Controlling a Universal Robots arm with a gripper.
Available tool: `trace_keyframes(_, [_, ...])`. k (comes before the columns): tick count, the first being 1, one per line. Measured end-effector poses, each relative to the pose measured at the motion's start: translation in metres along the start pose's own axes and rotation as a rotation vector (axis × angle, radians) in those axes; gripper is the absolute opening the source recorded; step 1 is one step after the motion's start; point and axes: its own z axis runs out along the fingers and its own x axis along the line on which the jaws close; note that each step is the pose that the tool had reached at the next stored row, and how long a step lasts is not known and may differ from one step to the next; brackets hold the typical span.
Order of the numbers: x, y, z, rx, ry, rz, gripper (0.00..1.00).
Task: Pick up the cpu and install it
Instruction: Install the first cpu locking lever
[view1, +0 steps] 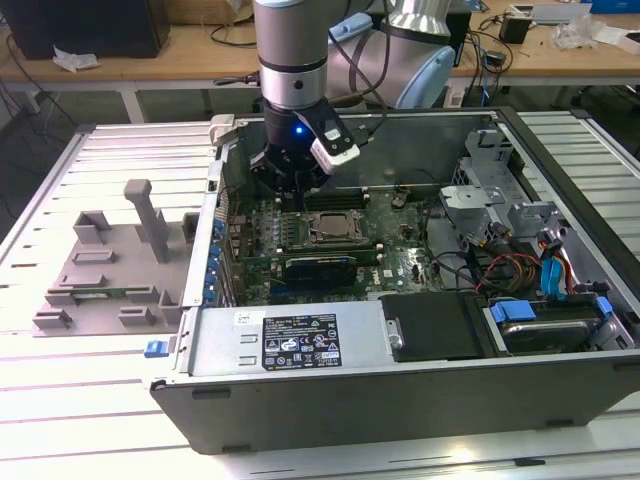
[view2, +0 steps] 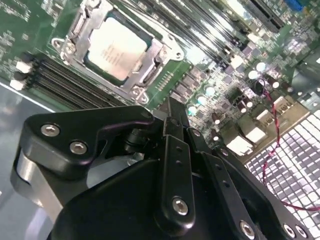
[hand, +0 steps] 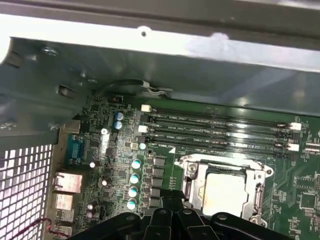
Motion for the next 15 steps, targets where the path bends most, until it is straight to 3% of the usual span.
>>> trace_keyframes(1, [0.0068, 0.0009, 0.0001, -0.0003, -0.0026, 0.000, 0.11])
trace_keyframes(3, [0.0101, 0.0012, 0.0001, -0.0199, -0.0121, -0.001, 0.11])
trace_keyframes(5, [0.0106, 0.0013, -0.0001, -0.0321, -0.0198, -0.001, 0.11])
trace_keyframes(11, [0.0106, 0.0016, -0.0090, -0.0405, -0.0426, -0.002, 0.11])
trace_keyframes(13, [0.0107, 0.0016, -0.0091, -0.0403, -0.0425, -0.002, 0.11])
trace_keyframes(14, [0.0108, 0.0012, -0.0091, -0.0538, -0.0401, -0.002, 0.11])
trace_keyframes(15, [0.0109, 0.0003, -0.0091, -0.0866, -0.0422, -0.001, 0.11])
